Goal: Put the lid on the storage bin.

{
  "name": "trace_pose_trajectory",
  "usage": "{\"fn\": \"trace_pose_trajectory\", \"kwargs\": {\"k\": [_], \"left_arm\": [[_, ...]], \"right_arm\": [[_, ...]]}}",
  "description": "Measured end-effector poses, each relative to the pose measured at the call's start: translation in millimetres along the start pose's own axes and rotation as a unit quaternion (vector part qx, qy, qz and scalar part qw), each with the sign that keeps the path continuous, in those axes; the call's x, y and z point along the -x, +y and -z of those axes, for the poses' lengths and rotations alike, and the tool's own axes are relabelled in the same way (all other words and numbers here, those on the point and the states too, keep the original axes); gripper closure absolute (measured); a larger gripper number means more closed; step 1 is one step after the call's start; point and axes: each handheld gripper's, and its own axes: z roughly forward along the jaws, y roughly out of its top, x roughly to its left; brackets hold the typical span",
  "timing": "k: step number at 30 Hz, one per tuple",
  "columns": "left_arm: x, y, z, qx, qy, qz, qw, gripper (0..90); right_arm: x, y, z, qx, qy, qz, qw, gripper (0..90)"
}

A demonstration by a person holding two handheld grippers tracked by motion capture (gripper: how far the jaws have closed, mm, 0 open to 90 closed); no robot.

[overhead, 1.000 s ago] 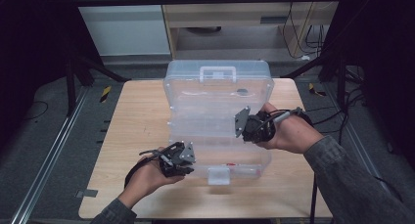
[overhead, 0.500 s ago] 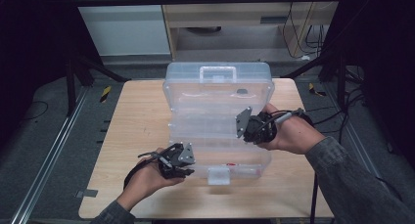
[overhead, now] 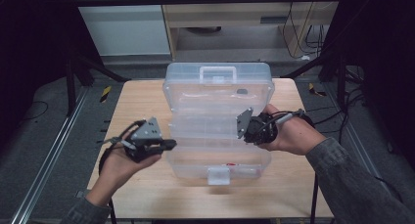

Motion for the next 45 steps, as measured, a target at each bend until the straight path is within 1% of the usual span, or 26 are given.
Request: {"fn": "trace_pose_trajectory", "kwargs": {"k": [2, 3, 4, 5, 7, 9, 11, 12, 13, 16, 20, 23, 31, 33, 37, 41, 43, 45], "left_arm": [[-16.1, 2.1, 5.3, 0.016, 0.013, 0.026, 0.9994, 88.5], [-16.1, 2.1, 5.3, 0.016, 0.013, 0.026, 0.9994, 89.1], [-26.3, 3.9, 6.5, 0.021, 0.021, 0.04, 0.9988, 89.3], [-31.3, 5.2, 6.2, 0.02, 0.026, 0.044, 0.9985, 89.4], [-40.0, 8.2, 4.2, 0.025, 0.024, 0.056, 0.9978, 89.6], [-46.2, 12.8, 1.8, 0.026, 0.028, 0.062, 0.9973, 89.6], [-48.8, 15.6, 0.3, 0.025, 0.032, 0.061, 0.9973, 89.6], [-51.9, 19.2, -1.3, 0.023, 0.039, 0.06, 0.9972, 89.6], [-57.0, 23.8, -3.9, 0.023, 0.042, 0.064, 0.9968, 89.6], [-63.6, 30.5, -6.5, 0.032, 0.043, 0.075, 0.9958, 89.7], [-67.5, 36.9, -8.1, 0.036, 0.049, 0.079, 0.995, 89.7], [-69.5, 38.8, -8.1, 0.043, 0.052, 0.084, 0.9942, 89.7], [-70.9, 37.3, -5.6, 0.046, 0.055, 0.088, 0.9935, 89.7], [-71.5, 35.9, -3.5, 0.051, 0.052, 0.092, 0.993, 89.7], [-69.4, 33.4, -2.6, 0.05, 0.05, 0.091, 0.9934, 89.7], [-65.3, 30.3, -1.9, 0.051, 0.043, 0.09, 0.9937, 89.7], [-63.6, 28.5, -2.2, 0.053, 0.036, 0.093, 0.9936, 89.7], [-62.9, 27.6, -2.0, 0.053, 0.034, 0.092, 0.9937, 89.7]], "right_arm": [[0.1, -0.1, -0.1, 0.001, 0.0, 0.001, 1.0, 84.6], [0.1, -0.2, -0.1, 0.001, 0.0, 0.001, 1.0, 84.5], [0.1, -0.2, -0.2, 0.001, 0.0, 0.001, 1.0, 84.5], [0.0, -0.2, -0.3, 0.002, 0.001, 0.001, 1.0, 84.5], [-0.4, -0.3, -0.4, 0.002, 0.001, 0.001, 1.0, 84.5], [-0.8, -0.4, -0.6, 0.002, 0.001, 0.001, 1.0, 84.5], [-1.2, -0.4, -0.7, 0.002, 0.001, 0.002, 1.0, 84.5], [-1.7, -0.4, -0.7, 0.001, 0.002, 0.001, 1.0, 84.5], [-2.5, -0.7, -1.0, 0.001, 0.003, 0.003, 1.0, 84.4], [-3.0, -1.4, -1.0, 0.003, 0.002, 0.002, 1.0, 84.4], [-4.4, -2.5, -1.3, 0.004, 0.003, 0.003, 1.0, 84.3], [-5.2, -3.1, -1.4, 0.004, 0.003, 0.003, 1.0, 84.2], [-8.1, -4.3, -2.6, 0.007, 0.004, 0.003, 1.0, 84.0], [-9.4, -4.5, -3.1, 0.007, 0.005, 0.004, 1.0, 83.8], [-11.7, -4.2, -4.2, 0.006, 0.006, 0.005, 1.0, 83.6], [-14.4, -4.4, -6.3, 0.009, 0.009, 0.006, 0.9999, 83.3], [-15.6, -5.0, -6.6, 0.01, 0.009, 0.004, 0.9999, 83.2], [-16.3, -5.9, -6.9, 0.011, 0.011, 0.003, 0.9999, 83.1]]}}
